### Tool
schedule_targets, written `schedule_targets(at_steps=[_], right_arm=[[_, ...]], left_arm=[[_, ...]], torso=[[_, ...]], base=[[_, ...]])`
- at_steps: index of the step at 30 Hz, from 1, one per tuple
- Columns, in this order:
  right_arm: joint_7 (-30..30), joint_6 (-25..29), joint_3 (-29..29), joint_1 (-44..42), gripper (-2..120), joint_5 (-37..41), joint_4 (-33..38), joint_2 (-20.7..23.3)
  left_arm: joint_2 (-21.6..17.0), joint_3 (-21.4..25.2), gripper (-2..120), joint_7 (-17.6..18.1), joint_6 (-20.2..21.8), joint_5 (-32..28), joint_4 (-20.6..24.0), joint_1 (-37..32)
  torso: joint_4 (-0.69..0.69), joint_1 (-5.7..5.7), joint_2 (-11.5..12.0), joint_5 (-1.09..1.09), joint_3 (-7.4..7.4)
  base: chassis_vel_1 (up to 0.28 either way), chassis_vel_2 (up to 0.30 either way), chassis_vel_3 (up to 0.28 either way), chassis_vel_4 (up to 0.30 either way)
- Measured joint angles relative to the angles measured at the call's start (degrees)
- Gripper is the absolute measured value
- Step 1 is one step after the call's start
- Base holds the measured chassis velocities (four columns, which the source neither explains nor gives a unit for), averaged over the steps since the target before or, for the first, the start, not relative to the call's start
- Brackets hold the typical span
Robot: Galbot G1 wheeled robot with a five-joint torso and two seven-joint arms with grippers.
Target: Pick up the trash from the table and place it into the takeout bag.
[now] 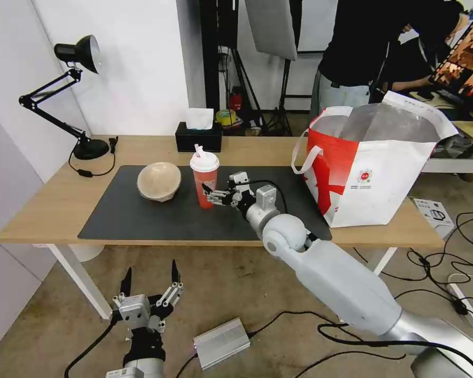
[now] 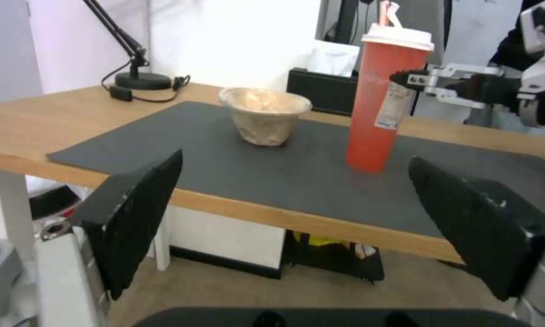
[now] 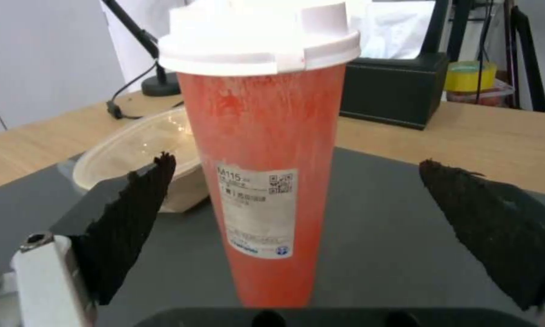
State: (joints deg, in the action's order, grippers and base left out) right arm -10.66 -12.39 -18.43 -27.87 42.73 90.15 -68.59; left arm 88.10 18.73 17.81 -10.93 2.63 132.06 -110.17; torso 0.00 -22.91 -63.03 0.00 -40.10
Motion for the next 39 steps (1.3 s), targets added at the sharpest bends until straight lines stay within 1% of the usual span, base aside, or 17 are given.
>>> schedule_targets(at_steps=[6, 13, 19, 31, 39], right_arm=[[0.4, 0.2, 0.1, 0.7, 100, -1.0, -2.5, -2.2], [0.7, 0.5, 0.0, 1.2, 100, -1.2, -3.7, -3.2], [0.9, 0.7, 0.0, 1.7, 100, -1.4, -5.1, -4.4], [2.1, 1.3, -0.1, 2.7, 100, -1.3, -8.4, -5.5], [2.8, 1.5, -0.1, 3.2, 100, -1.3, -10.9, -7.4]], left_arm=[[0.0, 0.0, 100, 0.0, -0.1, 0.0, 0.0, -0.2], [-0.2, 0.1, 100, 0.0, -0.3, 0.0, 0.0, -0.4], [-0.2, 0.0, 100, 0.0, -1.5, 0.1, -0.7, -0.2], [-0.6, 0.1, 100, 0.0, -1.5, 0.2, -0.4, -0.5], [-0.4, 0.1, 100, 0.0, -1.6, 0.1, -0.4, -0.7]], torso=[[0.0, 0.0, 0.0, 0.0, 0.0], [0.0, 0.0, 0.0, 0.0, 0.0], [0.0, -0.01, 0.0, 0.0, 0.0], [0.0, 0.0, 0.0, 0.0, 0.0], [0.0, 0.0, 0.0, 0.0, 0.0]], base=[[0.0, 0.0, 0.0, 0.0], [0.0, 0.0, 0.0, 0.0], [0.0, 0.0, 0.0, 0.0], [0.0, 0.0, 0.0, 0.0], [0.0, 0.0, 0.0, 0.0]])
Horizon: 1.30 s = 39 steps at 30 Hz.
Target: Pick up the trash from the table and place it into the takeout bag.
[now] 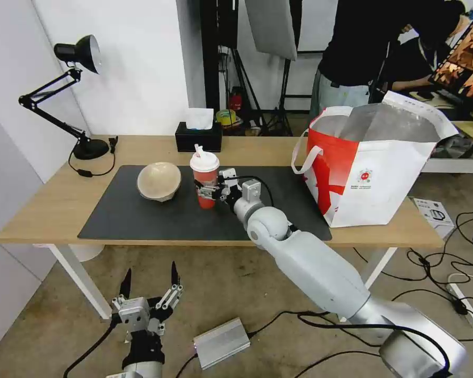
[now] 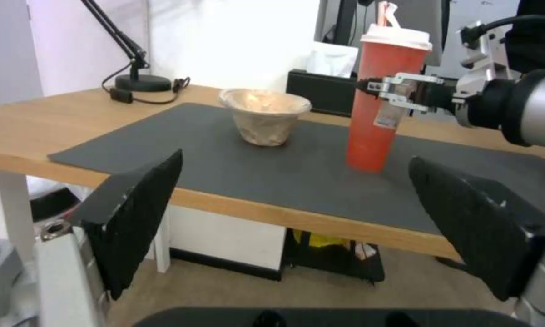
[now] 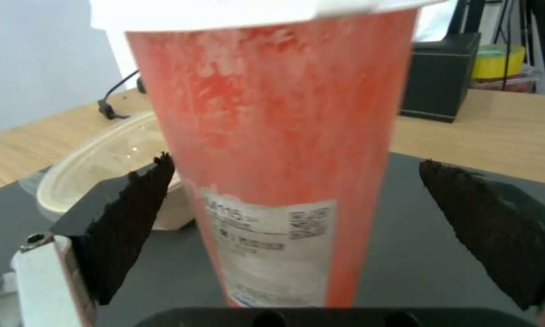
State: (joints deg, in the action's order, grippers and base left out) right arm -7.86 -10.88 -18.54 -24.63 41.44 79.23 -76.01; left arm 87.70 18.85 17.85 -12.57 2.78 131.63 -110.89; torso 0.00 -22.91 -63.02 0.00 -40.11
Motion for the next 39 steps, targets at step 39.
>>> schedule_targets(at_steps=[39], right_arm=[[3.2, 2.2, 0.9, -0.1, 54, 1.5, -5.1, -3.3]], left_arm=[[0.2, -0.7, 100, 0.0, -1.9, 1.5, -0.4, -0.8]], torso=[[0.0, 0.0, 0.0, 0.0, 0.0]], base=[[0.0, 0.0, 0.0, 0.0]])
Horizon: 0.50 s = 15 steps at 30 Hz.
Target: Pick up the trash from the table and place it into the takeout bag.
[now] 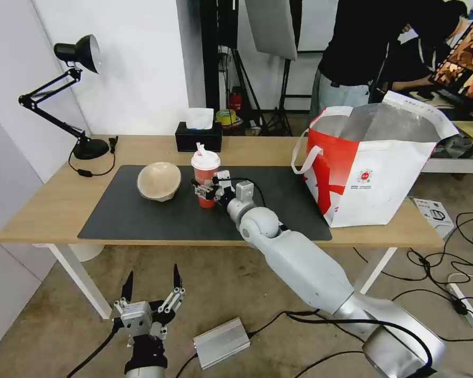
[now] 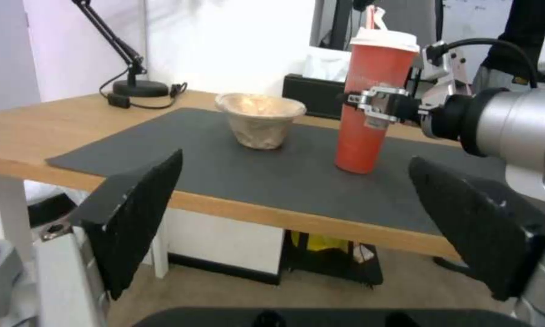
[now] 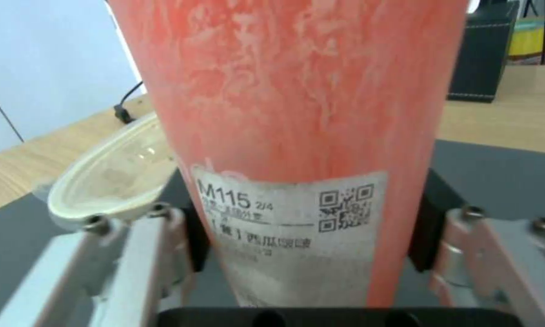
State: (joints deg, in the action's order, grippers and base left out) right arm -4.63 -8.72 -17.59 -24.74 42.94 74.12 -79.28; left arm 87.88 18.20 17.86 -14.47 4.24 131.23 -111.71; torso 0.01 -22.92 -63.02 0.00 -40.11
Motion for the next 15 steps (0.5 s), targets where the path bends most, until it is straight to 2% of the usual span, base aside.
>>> schedule_targets(at_steps=[1, 5, 6, 9, 11, 15], right_arm=[[0.0, 0.0, 0.0, 0.0, 54, 0.0, 0.0, 0.0], [0.3, 0.1, 0.0, -0.4, 35, -0.1, 0.3, -0.1], [0.3, 0.1, 0.0, -0.4, 35, -0.1, 0.3, -0.1], [0.4, 0.1, 0.0, -0.7, 24, -0.2, 1.1, 0.1], [0.5, 0.1, 0.0, -0.7, 21, -0.2, 1.2, 0.2], [0.6, 0.1, 0.2, -1.4, 9, -1.2, 3.5, 0.6]], left_arm=[[0.0, 0.0, 100, 0.0, 0.0, 0.0, 0.0, 0.0], [-0.4, 0.2, 100, 0.0, 0.0, -0.2, 0.1, 0.0], [-0.4, 0.2, 100, 0.0, 0.0, -0.2, 0.1, 0.0], [-0.4, 0.4, 100, 0.0, -0.4, -0.4, -0.3, 0.1], [-0.4, 0.5, 100, 0.0, -0.5, -0.4, -0.4, 0.1], [-0.5, 0.8, 100, -0.1, -0.5, -0.4, 0.0, -0.6]], torso=[[0.0, 0.0, 0.0, 0.0, 0.0], [0.0, 0.0, 0.0, 0.01, 0.0], [0.0, 0.0, 0.0, 0.01, 0.0], [0.0, 0.0, 0.0, 0.0, 0.0], [0.0, 0.0, 0.0, 0.0, 0.0], [-0.01, 0.0, 0.0, 0.0, 0.0]], base=[[0.0, 0.0, 0.0, 0.0], [0.0, 0.0, 0.0, 0.0], [0.0, 0.0, 0.0, 0.0], [0.0, 0.0, 0.0, 0.0], [0.0, 0.0, 0.0, 0.0], [0.0, 0.0, 0.0, 0.0]])
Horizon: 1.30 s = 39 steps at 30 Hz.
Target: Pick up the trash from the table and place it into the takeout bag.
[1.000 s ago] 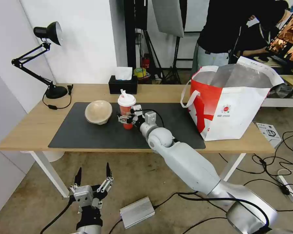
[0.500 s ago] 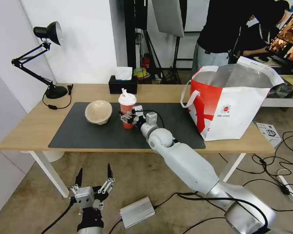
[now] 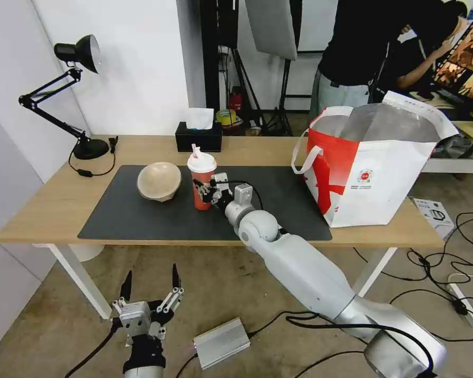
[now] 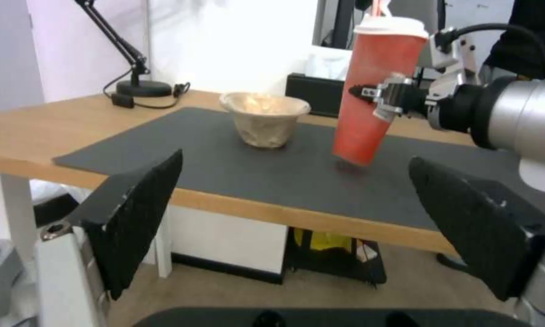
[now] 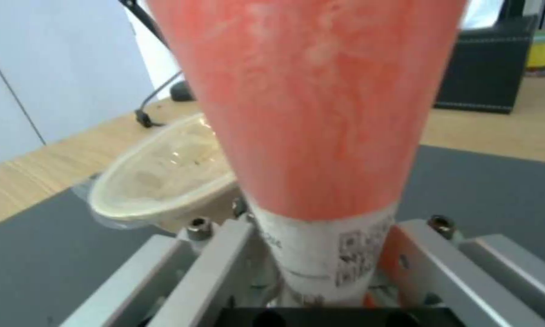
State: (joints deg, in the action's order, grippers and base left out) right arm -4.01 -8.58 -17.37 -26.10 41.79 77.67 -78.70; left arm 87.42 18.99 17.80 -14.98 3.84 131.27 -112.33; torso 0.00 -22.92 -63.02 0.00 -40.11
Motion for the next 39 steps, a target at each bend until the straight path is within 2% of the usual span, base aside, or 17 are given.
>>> schedule_targets(at_steps=[12, 21, 39], right_arm=[[-0.7, -0.4, 0.0, -1.0, 5, 0.2, 6.1, 3.8], [-1.9, -2.5, 2.2, -0.6, 5, 5.2, 14.7, 11.4], [-1.8, -3.0, 5.9, -2.7, 5, 7.8, 21.1, 17.3]], left_arm=[[-0.2, 0.6, 100, -0.5, 1.1, -1.3, 1.6, 0.3], [-0.4, 0.7, 100, -0.6, 1.6, -1.7, 2.5, 0.8], [-1.1, 0.5, 100, -0.5, 1.6, -2.5, 2.2, 1.9]], torso=[[0.01, 0.0, 0.0, 0.0, 0.0], [0.01, 0.0, 0.0, 0.01, 0.0], [0.0, 0.0, 0.0, 0.01, 0.0]], base=[[0.0, 0.0, 0.0, 0.0], [0.0, 0.0, 0.0, 0.0], [0.0, 0.0, 0.0, 0.0]])
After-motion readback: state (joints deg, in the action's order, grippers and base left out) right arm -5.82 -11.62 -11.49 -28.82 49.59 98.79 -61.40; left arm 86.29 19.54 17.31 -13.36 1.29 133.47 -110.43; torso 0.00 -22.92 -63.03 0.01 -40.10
